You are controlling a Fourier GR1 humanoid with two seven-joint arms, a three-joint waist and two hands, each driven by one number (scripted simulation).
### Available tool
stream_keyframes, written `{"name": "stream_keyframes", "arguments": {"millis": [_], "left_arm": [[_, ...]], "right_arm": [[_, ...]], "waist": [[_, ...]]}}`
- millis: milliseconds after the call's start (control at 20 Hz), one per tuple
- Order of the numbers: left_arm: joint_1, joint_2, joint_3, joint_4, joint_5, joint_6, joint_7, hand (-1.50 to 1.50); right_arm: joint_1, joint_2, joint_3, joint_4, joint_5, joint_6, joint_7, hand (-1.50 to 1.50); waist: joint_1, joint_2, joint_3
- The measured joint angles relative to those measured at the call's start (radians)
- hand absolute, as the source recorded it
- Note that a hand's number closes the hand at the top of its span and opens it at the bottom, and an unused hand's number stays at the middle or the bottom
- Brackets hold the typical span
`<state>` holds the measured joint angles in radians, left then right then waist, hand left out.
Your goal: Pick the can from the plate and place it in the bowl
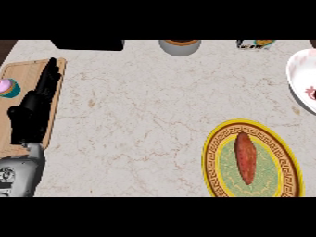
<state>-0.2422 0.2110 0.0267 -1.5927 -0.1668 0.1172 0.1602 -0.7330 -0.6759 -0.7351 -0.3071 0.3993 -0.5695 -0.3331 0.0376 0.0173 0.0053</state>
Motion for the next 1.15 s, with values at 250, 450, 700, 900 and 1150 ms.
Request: {"name": "stream_keyframes", "arguments": {"millis": [250, 450, 700, 900, 1150], "left_arm": [[0.029, -0.005, 0.004, -0.026, -0.005, 0.003, 0.012, 0.0], [0.032, 0.006, 0.028, -0.007, -0.002, -0.002, 0.001, 0.0], [0.047, 0.001, 0.033, -0.015, -0.01, 0.001, 0.003, 0.0], [0.051, 0.004, 0.038, -0.045, -0.01, -0.007, 0.028, 0.0], [0.054, 0.001, 0.046, -0.039, -0.011, -0.016, 0.016, 0.0]], "right_arm": [[0.066, -0.014, -0.065, -0.012, -0.103, 0.1, -0.096, -1.5], [0.14, -0.007, -0.094, -0.065, -0.183, 0.214, -0.15, -1.5], [0.259, 0.061, -0.081, -0.206, -0.254, 0.323, -0.17, -1.5], [0.382, 0.121, -0.058, -0.382, -0.305, 0.392, -0.145, -1.5], [0.539, 0.23, -0.021, -0.642, -0.351, 0.405, -0.091, -1.5]], "waist": [[-0.018, -0.009, -0.002], [-0.036, -0.016, -0.004], [-0.05, -0.022, -0.006], [-0.052, -0.023, -0.007], [-0.051, -0.022, -0.006]]}}
